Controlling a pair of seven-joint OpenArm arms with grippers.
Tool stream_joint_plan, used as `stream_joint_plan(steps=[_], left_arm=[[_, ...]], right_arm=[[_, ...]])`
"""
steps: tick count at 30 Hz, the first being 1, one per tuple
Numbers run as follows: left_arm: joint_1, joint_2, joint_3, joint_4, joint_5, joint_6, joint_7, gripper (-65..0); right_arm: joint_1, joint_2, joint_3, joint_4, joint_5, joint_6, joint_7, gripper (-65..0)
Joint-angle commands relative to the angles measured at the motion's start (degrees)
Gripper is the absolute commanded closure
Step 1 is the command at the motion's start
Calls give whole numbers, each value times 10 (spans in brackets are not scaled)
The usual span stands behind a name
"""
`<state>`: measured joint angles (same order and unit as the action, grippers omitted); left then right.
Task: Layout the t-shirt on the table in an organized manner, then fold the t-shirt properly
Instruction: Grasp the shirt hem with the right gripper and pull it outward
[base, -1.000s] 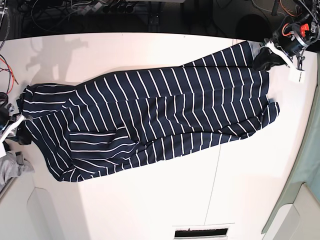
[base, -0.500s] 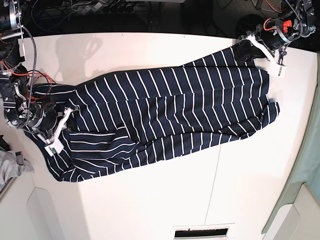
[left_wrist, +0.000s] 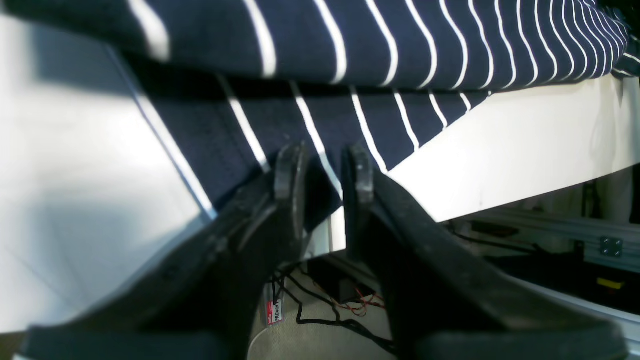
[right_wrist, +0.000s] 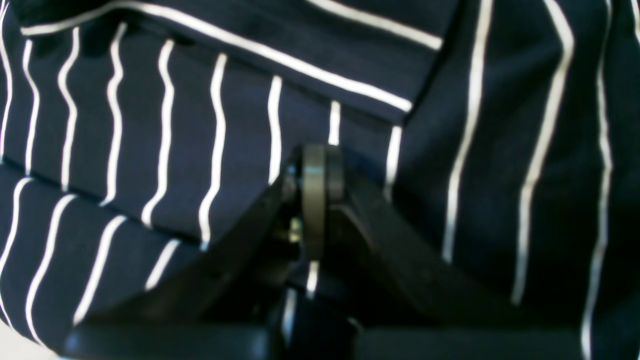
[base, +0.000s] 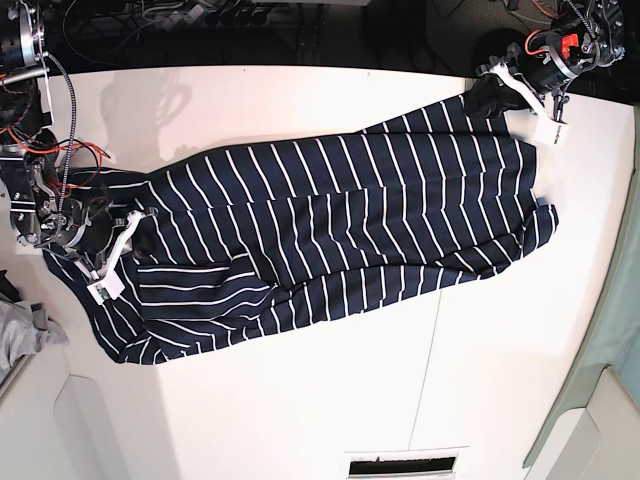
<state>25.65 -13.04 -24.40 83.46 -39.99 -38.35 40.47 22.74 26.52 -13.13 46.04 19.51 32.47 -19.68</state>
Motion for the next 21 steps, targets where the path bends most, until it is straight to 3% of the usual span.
stream_joint_plan(steps=[1,7,14,18,21], left_arm=[[4,-13,-4,1,30,24,20,-164],[2,-46,-4,1,30,24,23,-164],[-7,-85,-4,1,30,39,47,-164],[-7,-89,-4,1,30,38,74,-164],[-7,-89,-3,1,15,31,92,-164]], right_arm=[[6,10,2,-8,-31,-12,-21,0],[6,14,2,-30,-31,-16,-21,0],[6,27,3,-39,-39,-60,7,0],[7,30,3,-39,-43,-63,21,0],[7,30,3,-38,-43,-85,22,0]])
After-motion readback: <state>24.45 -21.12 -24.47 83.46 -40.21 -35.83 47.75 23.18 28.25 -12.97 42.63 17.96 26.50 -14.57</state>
